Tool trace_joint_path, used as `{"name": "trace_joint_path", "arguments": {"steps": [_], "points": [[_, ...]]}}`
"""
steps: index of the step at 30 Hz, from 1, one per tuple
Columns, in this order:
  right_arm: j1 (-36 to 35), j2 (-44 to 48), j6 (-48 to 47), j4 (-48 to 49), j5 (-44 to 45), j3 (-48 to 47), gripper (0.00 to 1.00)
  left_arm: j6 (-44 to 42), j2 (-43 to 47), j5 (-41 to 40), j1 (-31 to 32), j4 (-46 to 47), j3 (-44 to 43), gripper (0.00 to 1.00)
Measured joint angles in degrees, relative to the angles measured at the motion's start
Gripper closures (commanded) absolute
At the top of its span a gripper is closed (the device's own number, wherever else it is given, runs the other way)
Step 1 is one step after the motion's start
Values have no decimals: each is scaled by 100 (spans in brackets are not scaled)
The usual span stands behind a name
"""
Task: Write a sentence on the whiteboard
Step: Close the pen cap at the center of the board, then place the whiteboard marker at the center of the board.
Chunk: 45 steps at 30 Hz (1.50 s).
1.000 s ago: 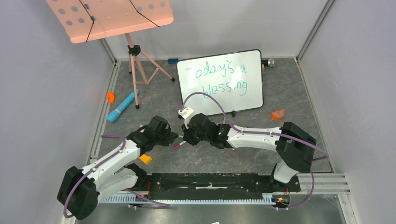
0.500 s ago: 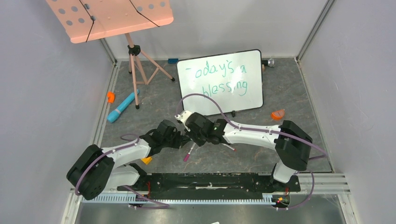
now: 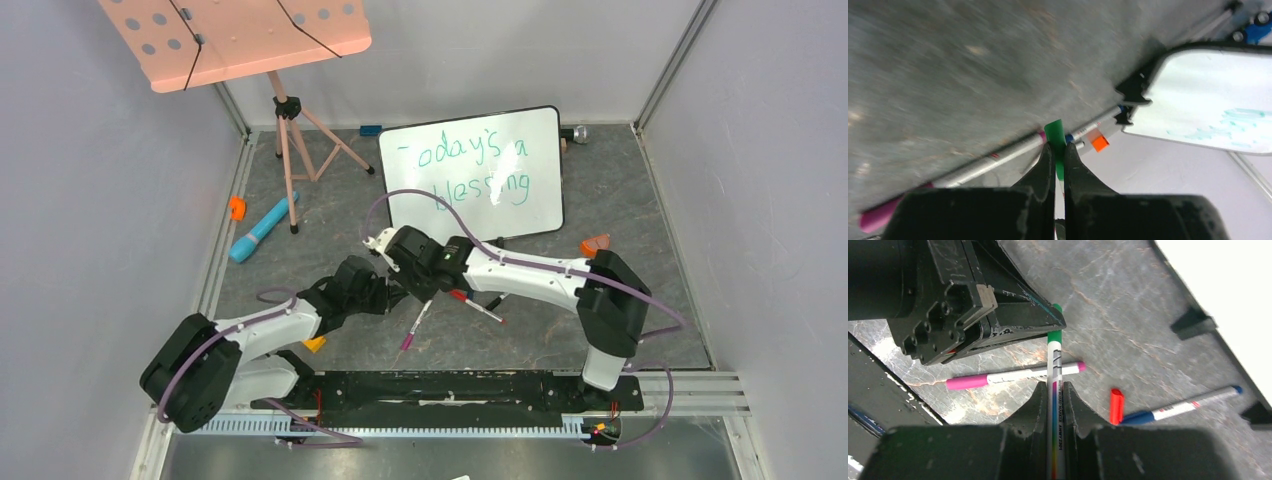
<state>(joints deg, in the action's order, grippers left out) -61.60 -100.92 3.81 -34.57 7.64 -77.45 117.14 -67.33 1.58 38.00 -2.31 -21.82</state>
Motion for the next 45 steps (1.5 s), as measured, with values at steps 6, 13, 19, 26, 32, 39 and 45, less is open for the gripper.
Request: {"name": "trace_joint_path", "arguments": {"steps": [6,13,19,26,32,39,45], "points": [[17,-280,15,365,-321,310,100,142,-380,-4,-7,730,481,98],[197,-127,20,577,-289,529,92,127,-837,0,-33,973,190,98],[468,122,232,1467,-817,1211,38,0,-476,11,61,72,22,98],[774,822,522,2398,-1276,2072,28,-72,350,-592,197,-1080,-177,98],[861,2291,568,2883,-1051,2549,28,-380,352,-1416,188,-1958,-398,66],[1427,3716,599,3185,-284,3563,29,-1316,216,-2120,186,-2223,-645,3],[2024,4457,514,2959,922,4144,30,-3117,651,-2704,168,-2406,-984,0]]}}
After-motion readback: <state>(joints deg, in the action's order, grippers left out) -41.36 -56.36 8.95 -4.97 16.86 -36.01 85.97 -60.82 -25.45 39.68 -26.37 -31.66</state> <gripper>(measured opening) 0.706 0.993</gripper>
